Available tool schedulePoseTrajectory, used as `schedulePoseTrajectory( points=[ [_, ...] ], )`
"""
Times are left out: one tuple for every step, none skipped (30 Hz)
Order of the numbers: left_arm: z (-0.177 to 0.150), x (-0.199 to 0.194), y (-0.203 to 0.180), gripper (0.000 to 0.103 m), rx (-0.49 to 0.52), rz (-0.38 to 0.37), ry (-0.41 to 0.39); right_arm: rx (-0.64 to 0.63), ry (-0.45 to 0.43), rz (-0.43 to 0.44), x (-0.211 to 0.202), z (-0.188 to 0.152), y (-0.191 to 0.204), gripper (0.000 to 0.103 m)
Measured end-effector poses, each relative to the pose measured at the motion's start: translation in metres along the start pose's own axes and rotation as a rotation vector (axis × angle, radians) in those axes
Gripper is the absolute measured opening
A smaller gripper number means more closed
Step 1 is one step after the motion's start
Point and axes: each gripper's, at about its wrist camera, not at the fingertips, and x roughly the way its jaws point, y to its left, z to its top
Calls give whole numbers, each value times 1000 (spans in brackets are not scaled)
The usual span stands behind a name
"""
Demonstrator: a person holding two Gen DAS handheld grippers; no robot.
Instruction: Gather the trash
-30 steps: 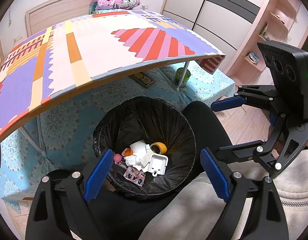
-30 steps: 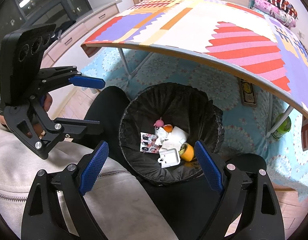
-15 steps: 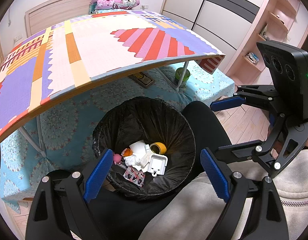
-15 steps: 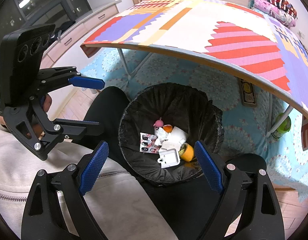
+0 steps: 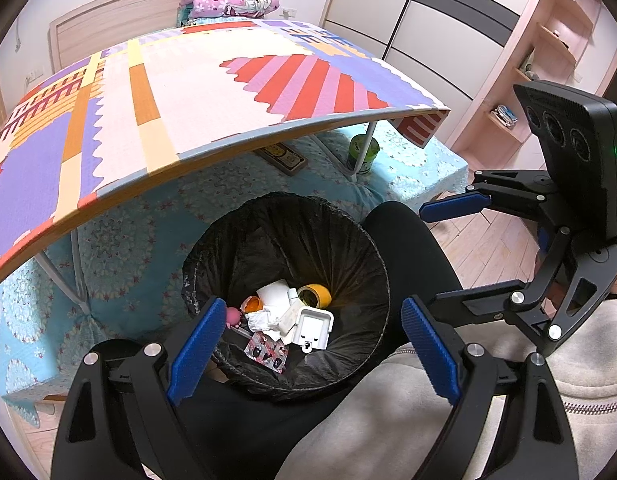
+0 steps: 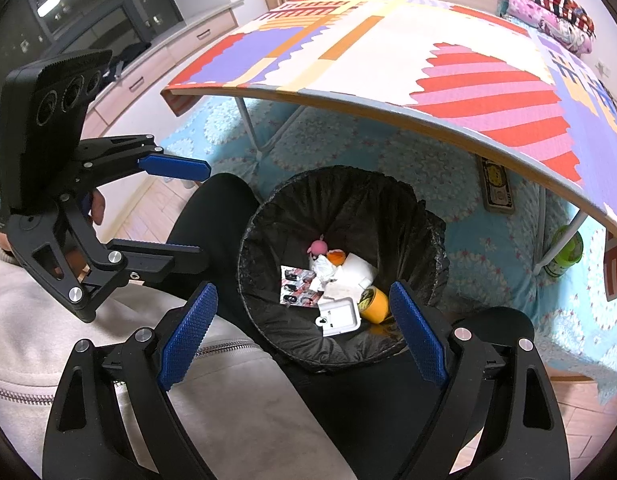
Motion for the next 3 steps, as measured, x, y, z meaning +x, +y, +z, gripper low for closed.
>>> schedulePoseTrajectory(
  points=[
    [0,0,0,86,-2,-4,-1,0,0,0,0,0,0,88],
    [0,0,1,86,-4,-4,-1,0,0,0,0,0,0,88],
    [0,0,1,86,-4,-3,-2,-1,1,0,0,0,0,88]
  ],
)
